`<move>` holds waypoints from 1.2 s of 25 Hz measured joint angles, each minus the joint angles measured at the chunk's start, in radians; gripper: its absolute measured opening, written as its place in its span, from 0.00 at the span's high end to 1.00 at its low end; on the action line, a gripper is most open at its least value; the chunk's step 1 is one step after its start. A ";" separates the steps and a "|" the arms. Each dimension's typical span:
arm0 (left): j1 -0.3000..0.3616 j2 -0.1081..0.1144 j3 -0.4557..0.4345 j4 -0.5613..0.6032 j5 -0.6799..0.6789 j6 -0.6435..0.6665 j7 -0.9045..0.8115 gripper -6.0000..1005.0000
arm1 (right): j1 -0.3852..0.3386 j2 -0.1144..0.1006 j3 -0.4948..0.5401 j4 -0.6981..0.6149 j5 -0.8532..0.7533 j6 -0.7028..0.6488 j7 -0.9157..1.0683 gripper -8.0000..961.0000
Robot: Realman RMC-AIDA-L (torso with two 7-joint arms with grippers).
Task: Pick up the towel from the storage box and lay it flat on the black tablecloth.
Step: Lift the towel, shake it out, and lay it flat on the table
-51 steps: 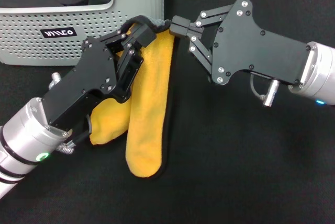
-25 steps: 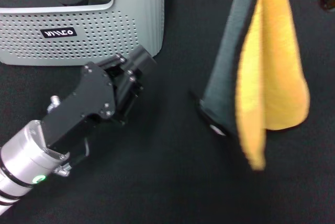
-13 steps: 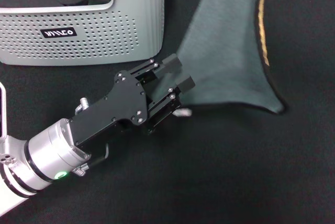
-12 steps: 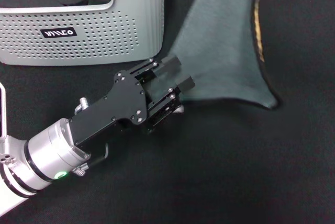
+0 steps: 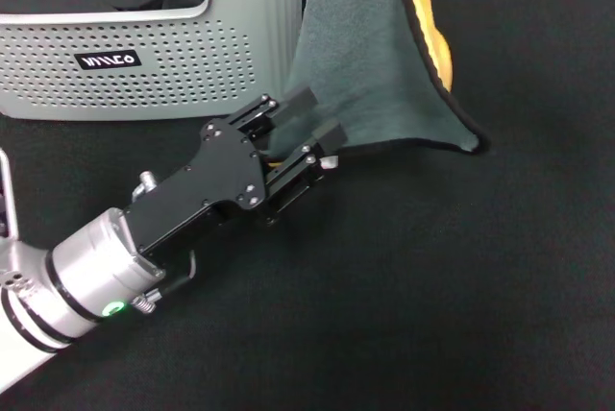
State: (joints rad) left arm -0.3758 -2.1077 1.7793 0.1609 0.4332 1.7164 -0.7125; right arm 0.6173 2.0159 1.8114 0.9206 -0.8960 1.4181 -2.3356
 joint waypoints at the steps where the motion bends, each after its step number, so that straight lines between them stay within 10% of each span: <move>1: -0.005 0.000 0.006 0.000 0.000 -0.009 -0.005 0.48 | 0.015 0.001 -0.004 -0.001 -0.005 -0.011 0.000 0.99; 30: -0.027 0.000 0.154 0.086 -0.193 -0.296 -0.197 0.48 | 0.141 0.010 -0.091 -0.002 -0.007 -0.267 -0.007 0.99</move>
State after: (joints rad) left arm -0.4030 -2.1075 1.9337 0.2469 0.2402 1.4201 -0.9095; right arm 0.7586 2.0259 1.7206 0.9186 -0.9033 1.1508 -2.3423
